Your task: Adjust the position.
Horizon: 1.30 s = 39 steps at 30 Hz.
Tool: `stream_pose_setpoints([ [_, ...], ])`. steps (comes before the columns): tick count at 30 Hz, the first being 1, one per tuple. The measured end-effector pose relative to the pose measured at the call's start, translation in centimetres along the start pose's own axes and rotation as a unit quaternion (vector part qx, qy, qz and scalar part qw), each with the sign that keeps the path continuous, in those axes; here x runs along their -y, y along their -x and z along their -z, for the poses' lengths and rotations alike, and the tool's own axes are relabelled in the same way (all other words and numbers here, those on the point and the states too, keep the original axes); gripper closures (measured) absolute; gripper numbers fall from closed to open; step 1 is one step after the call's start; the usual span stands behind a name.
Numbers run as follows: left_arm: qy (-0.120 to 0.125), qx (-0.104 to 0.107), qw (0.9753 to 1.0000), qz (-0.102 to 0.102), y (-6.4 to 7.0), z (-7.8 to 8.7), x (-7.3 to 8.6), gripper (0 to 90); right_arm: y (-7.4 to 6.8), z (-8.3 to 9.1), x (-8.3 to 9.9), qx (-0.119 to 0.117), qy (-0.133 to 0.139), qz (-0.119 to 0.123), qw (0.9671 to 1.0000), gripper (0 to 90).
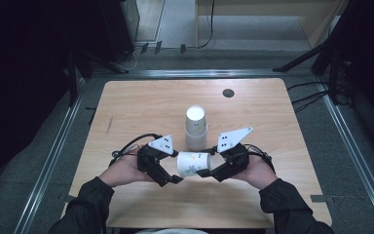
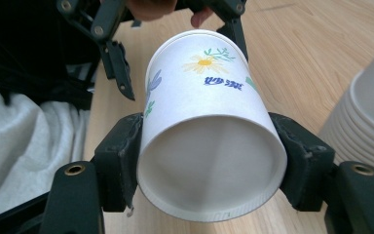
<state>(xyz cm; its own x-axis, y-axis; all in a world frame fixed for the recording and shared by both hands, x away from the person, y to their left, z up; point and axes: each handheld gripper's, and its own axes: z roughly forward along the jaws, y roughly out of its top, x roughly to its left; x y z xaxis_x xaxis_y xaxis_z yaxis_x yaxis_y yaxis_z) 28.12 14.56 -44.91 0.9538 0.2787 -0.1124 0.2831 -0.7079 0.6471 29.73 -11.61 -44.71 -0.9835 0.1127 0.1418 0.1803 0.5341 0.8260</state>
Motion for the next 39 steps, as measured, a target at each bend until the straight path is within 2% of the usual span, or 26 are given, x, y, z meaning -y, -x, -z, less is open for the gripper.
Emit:
stream_pose_setpoints([
  [3, 0.009, -0.003, 0.9999, 0.005, 0.3, 0.2, 0.4, 11.4, 0.0, -0.2, -0.2, -0.009, 0.002, 0.003, 1.0, 33.9],
  [4, 0.02, -0.006, 0.9997, 0.014, 0.5, 0.4, 0.6, 11.3, 0.0, -0.5, -0.4, -0.021, 0.004, 0.005, 0.9997, 33.9],
  [7, 0.037, -0.001, 0.999, 0.026, 0.8, 0.7, 0.9, 10.8, 0.0, -1.1, -0.6, -0.039, 0.0, 0.006, 0.9992, 33.9],
  [13, 0.06, 0.003, 0.998, 0.019, 1.5, 0.8, 1.0, 10.9, -0.3, -2.0, -1.3, -0.077, 0.015, 0.007, 0.9969, 33.9],
  [19, 0.075, 0.01, 0.9971, 0.006, 1.9, 0.8, 1.0, 13.6, -0.5, -2.2, -1.5, -0.092, 0.02, 0.003, 0.9955, 33.9],
  [20, 0.074, 0.014, 0.9971, 0.002, 1.9, 0.8, 1.0, 14.4, -0.4, -2.1, -1.6, -0.099, 0.03, -0.003, 0.9946, 33.9],
  [23, 0.077, 0.013, 0.997, 0.0, 2.0, 0.7, 0.9, 14.5, -0.4, -1.9, -1.6, -0.103, 0.041, -0.004, 0.9938, 33.9],
  [28, 0.086, 0.016, 0.9962, -0.002, 2.0, 0.9, 0.9, 21.9, -0.3, -1.8, -1.5, -0.098, 0.038, -0.006, 0.9944, 34.1],
  [39, 0.069, 0.014, 0.9975, -0.003, 1.9, 0.7, 0.9, 24.2, -0.4, -2.0, -1.3, -0.095, 0.028, -0.006, 0.995, 33.3],
])
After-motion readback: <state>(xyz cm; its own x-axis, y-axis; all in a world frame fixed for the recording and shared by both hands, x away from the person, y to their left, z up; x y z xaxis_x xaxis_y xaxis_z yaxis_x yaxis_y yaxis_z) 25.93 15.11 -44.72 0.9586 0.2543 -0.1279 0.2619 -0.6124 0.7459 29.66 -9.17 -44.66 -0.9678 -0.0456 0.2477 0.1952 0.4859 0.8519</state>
